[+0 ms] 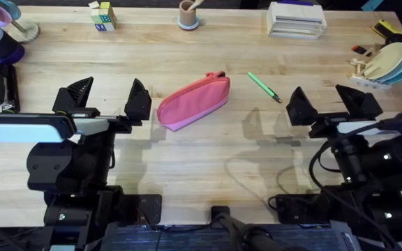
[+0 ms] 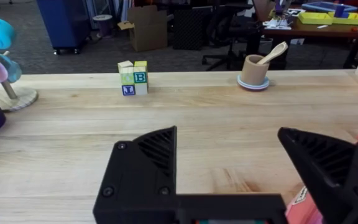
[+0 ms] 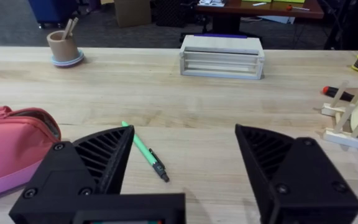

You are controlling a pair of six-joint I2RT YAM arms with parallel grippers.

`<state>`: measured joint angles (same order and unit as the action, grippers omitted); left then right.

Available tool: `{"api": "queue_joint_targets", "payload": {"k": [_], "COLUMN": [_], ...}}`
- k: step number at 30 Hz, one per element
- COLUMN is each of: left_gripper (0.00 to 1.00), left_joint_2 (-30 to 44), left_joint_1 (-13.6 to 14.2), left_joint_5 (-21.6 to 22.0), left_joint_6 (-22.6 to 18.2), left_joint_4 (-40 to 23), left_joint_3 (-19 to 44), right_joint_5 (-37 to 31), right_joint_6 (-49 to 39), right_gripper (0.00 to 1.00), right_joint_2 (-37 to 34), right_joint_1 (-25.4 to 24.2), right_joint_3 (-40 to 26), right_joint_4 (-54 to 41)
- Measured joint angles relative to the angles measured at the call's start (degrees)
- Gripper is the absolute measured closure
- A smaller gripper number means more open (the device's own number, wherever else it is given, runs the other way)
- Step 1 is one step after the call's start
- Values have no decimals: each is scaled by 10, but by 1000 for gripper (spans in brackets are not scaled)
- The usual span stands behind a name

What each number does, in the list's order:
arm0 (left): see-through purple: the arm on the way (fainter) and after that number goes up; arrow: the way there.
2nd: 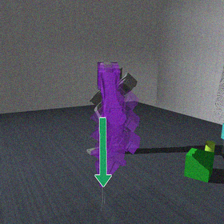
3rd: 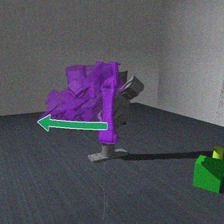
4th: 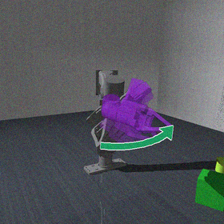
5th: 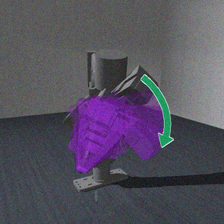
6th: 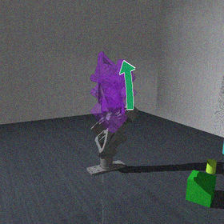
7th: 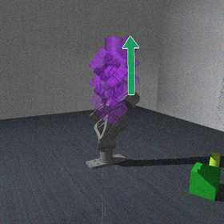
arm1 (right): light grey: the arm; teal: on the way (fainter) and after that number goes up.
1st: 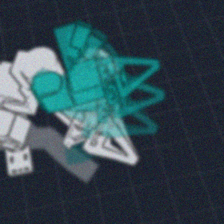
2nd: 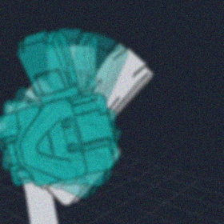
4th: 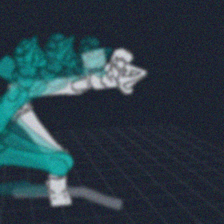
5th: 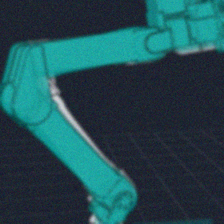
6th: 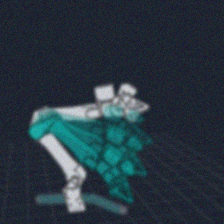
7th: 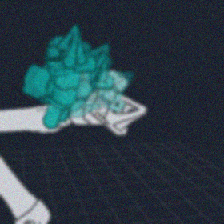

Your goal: Unzip the bag, pick up the pens from the table one at a time and place them inside, then zip the bag closed.

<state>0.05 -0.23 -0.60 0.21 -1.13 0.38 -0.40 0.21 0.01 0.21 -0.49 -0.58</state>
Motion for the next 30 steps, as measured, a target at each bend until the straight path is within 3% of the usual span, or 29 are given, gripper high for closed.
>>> {"api": "queue_joint_targets", "payload": {"k": [30], "left_gripper": [8], "left_joint_2": [0], "left_joint_1": [0], "left_joint_5": [-14], "left_joint_6": [-2], "left_joint_4": [0], "left_joint_3": [1], "right_joint_5": [1], "right_joint_6": [0], "right_gripper": [5], "right_joint_2": [0], "right_joint_1": [0], "right_joint_3": [-15], "right_joint_4": [-34]}}
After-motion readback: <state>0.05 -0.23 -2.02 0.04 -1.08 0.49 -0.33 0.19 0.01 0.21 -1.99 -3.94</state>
